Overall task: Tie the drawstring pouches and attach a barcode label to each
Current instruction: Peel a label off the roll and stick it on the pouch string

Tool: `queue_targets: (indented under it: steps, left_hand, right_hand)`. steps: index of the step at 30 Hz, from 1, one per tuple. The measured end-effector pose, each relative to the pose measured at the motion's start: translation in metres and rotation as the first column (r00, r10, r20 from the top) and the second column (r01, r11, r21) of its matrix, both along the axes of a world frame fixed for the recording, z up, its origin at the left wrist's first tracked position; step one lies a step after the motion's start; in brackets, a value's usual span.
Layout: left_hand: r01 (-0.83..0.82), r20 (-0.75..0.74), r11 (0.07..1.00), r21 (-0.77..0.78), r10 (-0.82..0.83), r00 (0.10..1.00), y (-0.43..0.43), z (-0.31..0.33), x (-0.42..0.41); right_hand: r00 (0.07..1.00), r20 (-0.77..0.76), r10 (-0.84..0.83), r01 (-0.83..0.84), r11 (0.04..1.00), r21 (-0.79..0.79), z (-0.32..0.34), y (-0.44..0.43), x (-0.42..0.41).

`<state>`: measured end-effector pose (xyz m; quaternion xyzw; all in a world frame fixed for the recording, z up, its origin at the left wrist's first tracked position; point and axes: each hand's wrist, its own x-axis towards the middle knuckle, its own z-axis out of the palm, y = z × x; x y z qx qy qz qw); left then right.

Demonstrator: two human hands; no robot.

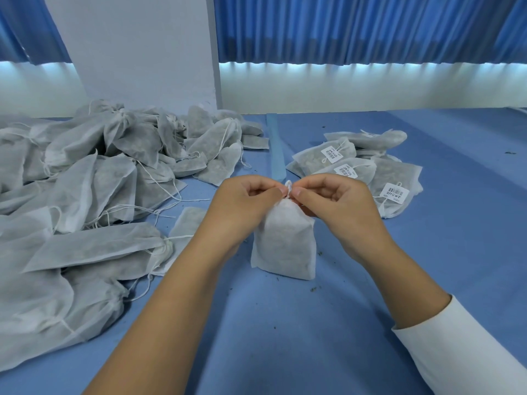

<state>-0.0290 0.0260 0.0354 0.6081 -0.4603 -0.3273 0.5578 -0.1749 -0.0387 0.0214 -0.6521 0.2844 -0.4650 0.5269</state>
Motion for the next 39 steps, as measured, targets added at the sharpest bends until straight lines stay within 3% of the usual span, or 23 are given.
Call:
queue_targets:
  steps: [18,31,39]
  left_hand:
    - [0.048,-0.004,0.999,0.011,-0.048,0.999,0.0029,0.0028,-0.0030]
    - [0.008,-0.261,0.996,0.087,0.015,0.965,-0.0006,0.0054,-0.0012]
    - [0.097,-0.185,0.995,0.010,-0.093,0.978,0.0020,0.0008,-0.0022]
  right_hand:
    - [1.000,-0.007,-0.007,0.007,1.000,0.011,-0.0025,-0.0019,0.0002]
    - [1.000,0.004,0.023,-0.023,1.000,-0.017,-0.0011,-0.0007,0.0022]
    - [1.000,-0.003,0.012,-0.012,0.998,-0.058,0.0005,0.0040,0.0051]
